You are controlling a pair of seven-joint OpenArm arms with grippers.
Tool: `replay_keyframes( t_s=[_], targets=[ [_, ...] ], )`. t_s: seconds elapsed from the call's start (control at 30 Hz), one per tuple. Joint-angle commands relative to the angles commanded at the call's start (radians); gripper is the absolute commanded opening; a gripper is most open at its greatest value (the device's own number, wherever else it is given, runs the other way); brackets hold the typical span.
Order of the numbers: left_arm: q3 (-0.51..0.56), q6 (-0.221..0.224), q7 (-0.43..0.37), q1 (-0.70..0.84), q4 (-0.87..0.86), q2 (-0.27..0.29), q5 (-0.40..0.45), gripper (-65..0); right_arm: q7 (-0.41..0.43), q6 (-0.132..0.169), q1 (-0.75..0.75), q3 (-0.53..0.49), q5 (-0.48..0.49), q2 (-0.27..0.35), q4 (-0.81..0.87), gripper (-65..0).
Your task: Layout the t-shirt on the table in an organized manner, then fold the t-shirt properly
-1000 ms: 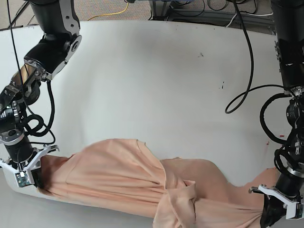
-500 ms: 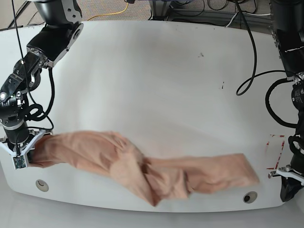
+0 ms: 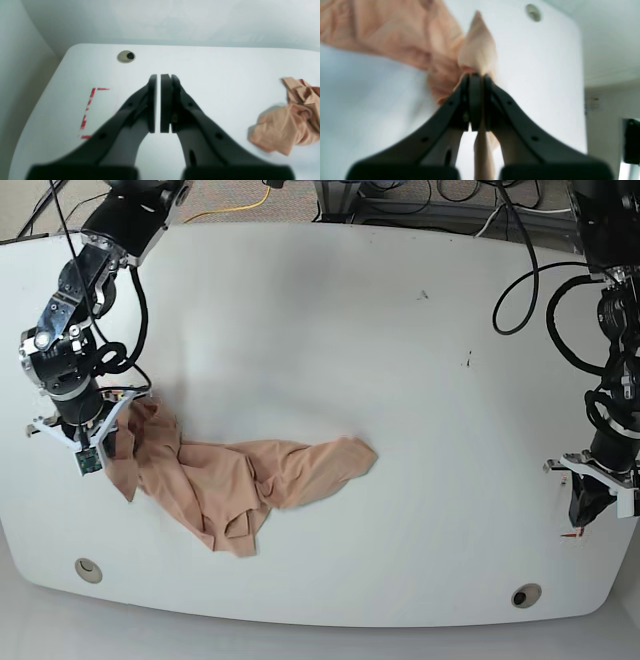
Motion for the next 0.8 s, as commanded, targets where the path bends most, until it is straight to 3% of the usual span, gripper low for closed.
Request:
replay_keyframes(
  t_s=[0.13,0.3,0.43,0.53,0.7,0.8],
  targets=[
    [0.006,-0.011,0.0,0.052,0.0,0.055,0.0,-64.6,0.064,0.0,-0.058,-0.003,0.0,-0.015,0.0,-64.8],
    [0.055,-0.109,0.003,0.077,-0.011,0.132,0.003,-64.4,0.086,0.0,-0.081,-0.006,0.0,-0.032,-0.002,-64.8],
    [0.124,-0.161,0.003,0.066,-0.077,0.203,0.005,-62.4,0.086,0.0,-0.081,-0.005,0.0,-0.034,-0.002,-64.8],
    [0.17,-0.167,0.003,0.018,-0.143,0.245,0.005,-50.8,0.086,0.0,-0.081,-0.005,0.0,-0.032,-0.002,-64.8],
    [0.21,-0.166,0.003,-0.061,-0.279,0.336,0.006,-17.5,0.086,0.0,-0.081,-0.005,0.0,-0.031,-0.002,-64.8],
    [0.221,-0.166,0.003,-0.109,-0.35,0.37,0.008,-16.2,0.086,0.0,-0.08,-0.005,0.0,-0.031,-0.002,-64.8]
  ],
)
